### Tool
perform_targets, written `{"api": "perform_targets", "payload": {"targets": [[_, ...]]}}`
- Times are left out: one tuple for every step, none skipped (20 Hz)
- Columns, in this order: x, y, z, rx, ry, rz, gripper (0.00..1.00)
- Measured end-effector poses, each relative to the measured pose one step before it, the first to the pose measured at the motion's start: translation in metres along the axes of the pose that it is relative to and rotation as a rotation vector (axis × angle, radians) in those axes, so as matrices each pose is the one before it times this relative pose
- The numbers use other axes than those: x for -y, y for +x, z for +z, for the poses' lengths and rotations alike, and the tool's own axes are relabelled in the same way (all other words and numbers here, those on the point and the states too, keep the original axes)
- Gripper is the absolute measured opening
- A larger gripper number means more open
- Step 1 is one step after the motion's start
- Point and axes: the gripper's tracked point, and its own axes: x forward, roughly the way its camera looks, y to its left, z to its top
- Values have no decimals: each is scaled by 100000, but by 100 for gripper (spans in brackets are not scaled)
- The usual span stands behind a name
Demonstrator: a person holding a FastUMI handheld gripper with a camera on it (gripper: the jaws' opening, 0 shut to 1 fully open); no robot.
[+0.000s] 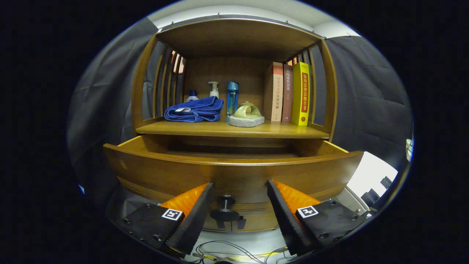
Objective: Pull open the drawer, take out the items inside it, and place them on the countertop above the cabinet.
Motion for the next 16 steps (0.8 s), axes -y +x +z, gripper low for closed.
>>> {"api": "perform_targets", "payload": {"targets": [[-218, 189, 165, -324, -142, -240, 98], [-258, 436, -39, -389, 195, -62, 98], [-141, 412, -3, -592, 259, -383, 98], [-57, 325, 111, -513, 224, -482, 98], [-60, 541, 5, -761, 353, -456, 96], [-114, 572, 9, -746, 1203, 97, 96], [-131, 472, 84, -615, 1077, 169, 96], [-120, 430, 103, -270, 665, 198, 96], [-42, 642, 102, -71, 522, -229, 96], [-96, 545, 67, 391, 63, -210, 96], [-164, 524, 87, 50, -123, -95, 96], [239, 565, 121, -198, -97, 220, 96], [-163, 597, 78, -380, -549, 142, 96], [-103, 510, 100, -531, -1078, -86, 96], [22, 561, 165, -193, -1248, -412, 96], [-111, 565, 90, -273, -1043, -480, 96]]}}
